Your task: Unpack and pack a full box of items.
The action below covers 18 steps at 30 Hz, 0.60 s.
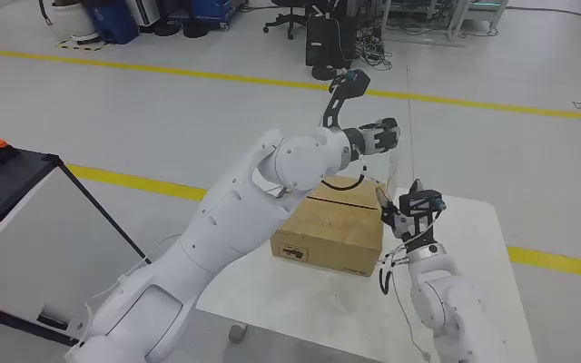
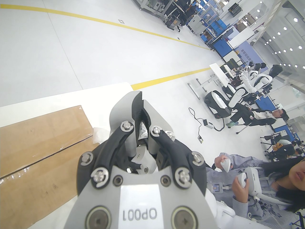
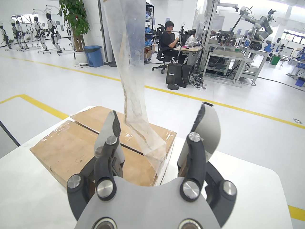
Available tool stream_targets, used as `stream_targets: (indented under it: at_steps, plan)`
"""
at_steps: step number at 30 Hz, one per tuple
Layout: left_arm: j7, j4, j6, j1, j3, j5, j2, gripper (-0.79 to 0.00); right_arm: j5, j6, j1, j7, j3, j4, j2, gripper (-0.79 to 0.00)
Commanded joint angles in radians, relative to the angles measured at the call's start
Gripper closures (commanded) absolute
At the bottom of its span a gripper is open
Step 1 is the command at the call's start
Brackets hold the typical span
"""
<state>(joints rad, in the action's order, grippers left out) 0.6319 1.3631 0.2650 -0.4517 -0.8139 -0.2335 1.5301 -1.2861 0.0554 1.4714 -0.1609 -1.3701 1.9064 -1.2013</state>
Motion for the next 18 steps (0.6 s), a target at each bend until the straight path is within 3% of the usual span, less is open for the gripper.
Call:
stream_targets:
  at_steps: [1, 8, 9, 10, 18]
  plan:
    - [0.000, 0.000, 0.000, 0.000, 0.000, 0.000, 0.000, 0.000, -0.009, -0.009, 0.001, 0.005, 0.002, -0.002, 0.000, 0.000]
    - [0.000, 0.000, 0.000, 0.000, 0.000, 0.000, 0.000, 0.000, -0.021, -0.013, 0.013, 0.024, -0.001, 0.001, -0.003, 0.000]
    - [0.000, 0.000, 0.000, 0.000, 0.000, 0.000, 0.000, -0.643, -0.017, -0.013, 0.017, 0.027, -0.005, 0.002, -0.003, 0.000]
    - [0.000, 0.000, 0.000, 0.000, 0.000, 0.000, 0.000, -0.785, -0.010, -0.013, 0.021, 0.028, -0.010, 0.003, -0.003, 0.000]
    - [0.000, 0.000, 0.000, 0.000, 0.000, 0.000, 0.000, -0.785, 0.171, -0.018, 0.039, 0.017, -0.078, -0.005, -0.008, 0.000]
